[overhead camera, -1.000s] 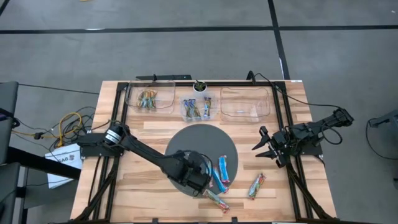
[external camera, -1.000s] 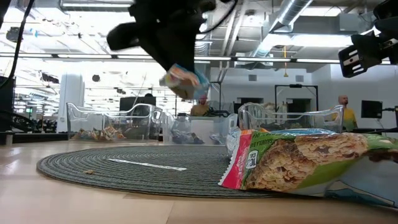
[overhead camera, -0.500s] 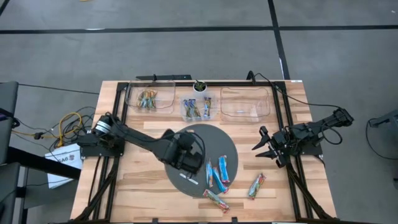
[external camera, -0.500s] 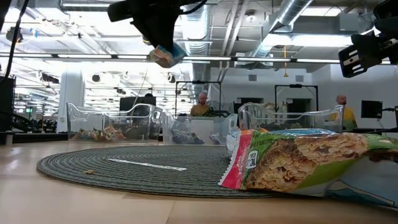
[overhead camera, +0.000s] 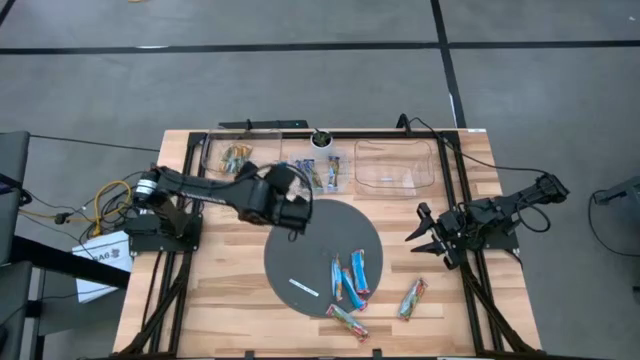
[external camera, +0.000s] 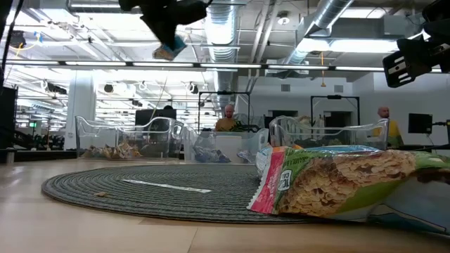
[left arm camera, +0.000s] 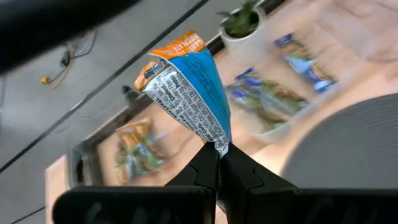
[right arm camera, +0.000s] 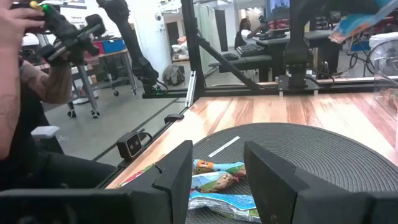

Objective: Pick and place Granola Bars by type
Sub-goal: Put the yellow granola bar into the left transparent bin

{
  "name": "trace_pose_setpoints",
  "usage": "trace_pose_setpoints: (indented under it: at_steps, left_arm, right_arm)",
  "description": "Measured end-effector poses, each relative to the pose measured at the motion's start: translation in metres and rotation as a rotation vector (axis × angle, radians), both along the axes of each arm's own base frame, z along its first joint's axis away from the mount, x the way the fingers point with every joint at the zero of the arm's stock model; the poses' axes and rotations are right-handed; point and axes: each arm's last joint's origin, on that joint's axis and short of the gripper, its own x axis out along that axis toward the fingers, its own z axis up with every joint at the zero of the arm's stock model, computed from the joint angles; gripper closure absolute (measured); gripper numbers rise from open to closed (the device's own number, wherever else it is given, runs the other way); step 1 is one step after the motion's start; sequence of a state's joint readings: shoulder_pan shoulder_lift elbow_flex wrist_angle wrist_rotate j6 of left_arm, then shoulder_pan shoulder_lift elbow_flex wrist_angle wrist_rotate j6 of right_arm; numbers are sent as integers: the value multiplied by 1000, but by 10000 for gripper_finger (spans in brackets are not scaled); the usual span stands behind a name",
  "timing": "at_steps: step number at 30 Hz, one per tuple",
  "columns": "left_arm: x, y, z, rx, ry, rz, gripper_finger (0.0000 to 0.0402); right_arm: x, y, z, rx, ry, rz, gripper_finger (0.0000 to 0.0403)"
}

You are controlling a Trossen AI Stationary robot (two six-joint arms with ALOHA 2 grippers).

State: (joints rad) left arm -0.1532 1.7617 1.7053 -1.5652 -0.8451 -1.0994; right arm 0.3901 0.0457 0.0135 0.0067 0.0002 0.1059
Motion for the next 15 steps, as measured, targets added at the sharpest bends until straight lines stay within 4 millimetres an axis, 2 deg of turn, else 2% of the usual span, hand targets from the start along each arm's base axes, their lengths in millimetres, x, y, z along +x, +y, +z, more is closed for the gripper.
trace_pose_setpoints:
  at_steps: [5,15]
  left_arm:
    - [-22,22,-5,-5,17,54,401]
    - [-68,56,-31,7,-145,83,401]
  right_arm:
    - [0,0,0,0,0,0,264]
    - [0,0,0,0,-1,0,264]
